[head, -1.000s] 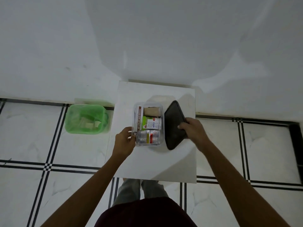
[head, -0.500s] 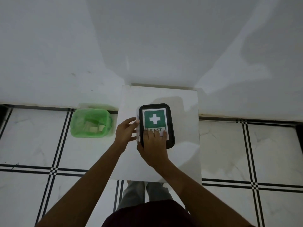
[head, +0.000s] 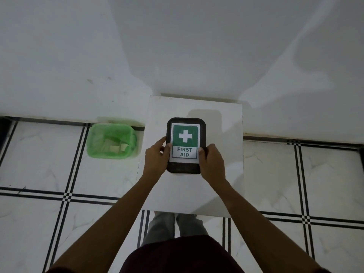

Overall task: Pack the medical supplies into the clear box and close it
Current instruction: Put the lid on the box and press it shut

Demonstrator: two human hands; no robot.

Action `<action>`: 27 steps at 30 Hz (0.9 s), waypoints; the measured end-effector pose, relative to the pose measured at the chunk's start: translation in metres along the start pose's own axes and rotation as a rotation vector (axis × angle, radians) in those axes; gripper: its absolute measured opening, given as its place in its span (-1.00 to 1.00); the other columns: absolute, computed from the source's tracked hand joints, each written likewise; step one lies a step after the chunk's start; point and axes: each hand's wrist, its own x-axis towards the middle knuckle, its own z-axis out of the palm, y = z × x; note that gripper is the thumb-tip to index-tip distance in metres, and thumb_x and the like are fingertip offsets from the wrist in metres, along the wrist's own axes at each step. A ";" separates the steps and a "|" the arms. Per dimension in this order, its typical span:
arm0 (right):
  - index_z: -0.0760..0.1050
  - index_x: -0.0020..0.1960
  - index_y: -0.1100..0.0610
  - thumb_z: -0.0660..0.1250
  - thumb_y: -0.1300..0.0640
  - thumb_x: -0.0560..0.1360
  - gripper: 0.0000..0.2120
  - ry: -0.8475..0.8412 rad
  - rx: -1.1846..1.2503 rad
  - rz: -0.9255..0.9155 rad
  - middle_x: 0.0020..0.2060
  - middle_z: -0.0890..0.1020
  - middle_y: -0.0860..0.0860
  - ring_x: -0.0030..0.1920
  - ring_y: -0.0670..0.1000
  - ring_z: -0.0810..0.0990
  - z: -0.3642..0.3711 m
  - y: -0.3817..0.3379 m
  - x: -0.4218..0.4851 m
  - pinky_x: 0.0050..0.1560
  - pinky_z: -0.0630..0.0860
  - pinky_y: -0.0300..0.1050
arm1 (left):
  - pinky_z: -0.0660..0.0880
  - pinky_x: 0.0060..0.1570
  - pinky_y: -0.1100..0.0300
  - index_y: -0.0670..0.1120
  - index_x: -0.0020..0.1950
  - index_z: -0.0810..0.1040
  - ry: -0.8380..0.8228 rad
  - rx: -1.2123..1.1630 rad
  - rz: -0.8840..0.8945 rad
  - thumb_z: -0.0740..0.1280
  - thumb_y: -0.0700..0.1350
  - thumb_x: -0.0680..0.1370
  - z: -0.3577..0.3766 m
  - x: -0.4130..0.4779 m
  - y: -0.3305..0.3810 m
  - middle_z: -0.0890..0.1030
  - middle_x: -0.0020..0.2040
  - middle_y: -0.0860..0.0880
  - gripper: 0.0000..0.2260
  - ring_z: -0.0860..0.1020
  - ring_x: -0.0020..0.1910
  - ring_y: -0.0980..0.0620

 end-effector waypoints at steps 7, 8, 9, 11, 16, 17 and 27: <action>0.27 -0.04 0.11 0.06 0.00 0.59 -0.83 0.153 0.143 0.090 -0.11 0.60 0.09 -0.20 0.02 0.62 0.022 -0.003 -0.003 -0.26 0.63 -0.12 | 0.55 -0.24 0.08 -0.08 0.09 0.44 0.103 0.170 -0.112 -0.04 0.15 0.62 0.028 -0.024 -0.003 0.60 -0.09 -0.06 -0.60 0.59 -0.16 -0.03; 0.27 -0.04 0.10 0.05 -0.03 0.57 -0.81 0.162 0.134 0.078 -0.11 0.60 0.09 -0.21 0.02 0.62 0.024 -0.002 -0.002 -0.26 0.64 -0.10 | 0.52 -0.24 0.11 -0.10 0.06 0.44 0.129 0.157 -0.136 -0.05 0.14 0.62 0.033 -0.026 -0.002 0.58 -0.09 -0.06 -0.61 0.57 -0.16 -0.02; 0.27 -0.04 0.09 0.04 -0.05 0.57 -0.80 0.168 0.118 0.065 -0.11 0.61 0.08 -0.21 0.02 0.63 0.024 -0.001 -0.002 -0.26 0.65 -0.08 | 0.50 -0.24 0.15 -0.11 0.06 0.43 0.153 0.144 -0.144 -0.04 0.12 0.63 0.035 -0.027 0.000 0.56 -0.08 -0.07 -0.62 0.55 -0.16 -0.01; 0.28 -0.03 0.06 0.04 -0.10 0.60 -0.77 0.159 0.078 0.038 -0.12 0.60 0.04 -0.22 -0.01 0.62 0.023 0.002 -0.002 -0.26 0.64 -0.11 | 0.51 -0.19 0.19 -0.11 0.10 0.41 0.179 0.122 -0.136 -0.01 0.08 0.64 0.039 -0.027 -0.001 0.53 -0.02 -0.09 -0.67 0.54 -0.09 0.00; 0.28 -0.04 0.07 0.06 -0.18 0.58 -0.70 0.095 0.041 0.014 -0.18 0.59 0.01 -0.28 -0.02 0.61 0.019 0.004 -0.003 -0.30 0.60 -0.18 | 0.56 -0.09 0.15 -0.07 0.15 0.35 0.166 0.131 -0.056 0.01 0.05 0.64 0.040 -0.034 -0.010 0.50 0.03 -0.06 -0.74 0.50 -0.03 0.02; 0.28 -0.04 0.08 0.06 -0.18 0.58 -0.69 0.092 0.044 0.025 -0.19 0.59 0.01 -0.29 -0.02 0.60 0.019 0.002 -0.003 -0.32 0.57 -0.22 | 0.56 -0.10 0.17 -0.07 0.15 0.35 0.165 0.131 -0.054 0.00 0.05 0.64 0.040 -0.034 -0.010 0.51 0.02 -0.05 -0.74 0.51 -0.05 0.03; 0.35 -0.05 0.09 0.03 -0.13 0.60 -0.69 0.104 0.098 0.027 -0.19 0.59 -0.05 -0.26 -0.03 0.63 0.026 0.006 0.001 -0.31 0.61 -0.22 | 0.61 -0.30 0.23 -0.04 -0.01 0.33 0.075 0.075 -0.088 0.02 0.13 0.61 0.040 -0.031 -0.017 0.57 -0.11 0.00 -0.73 0.61 -0.20 0.04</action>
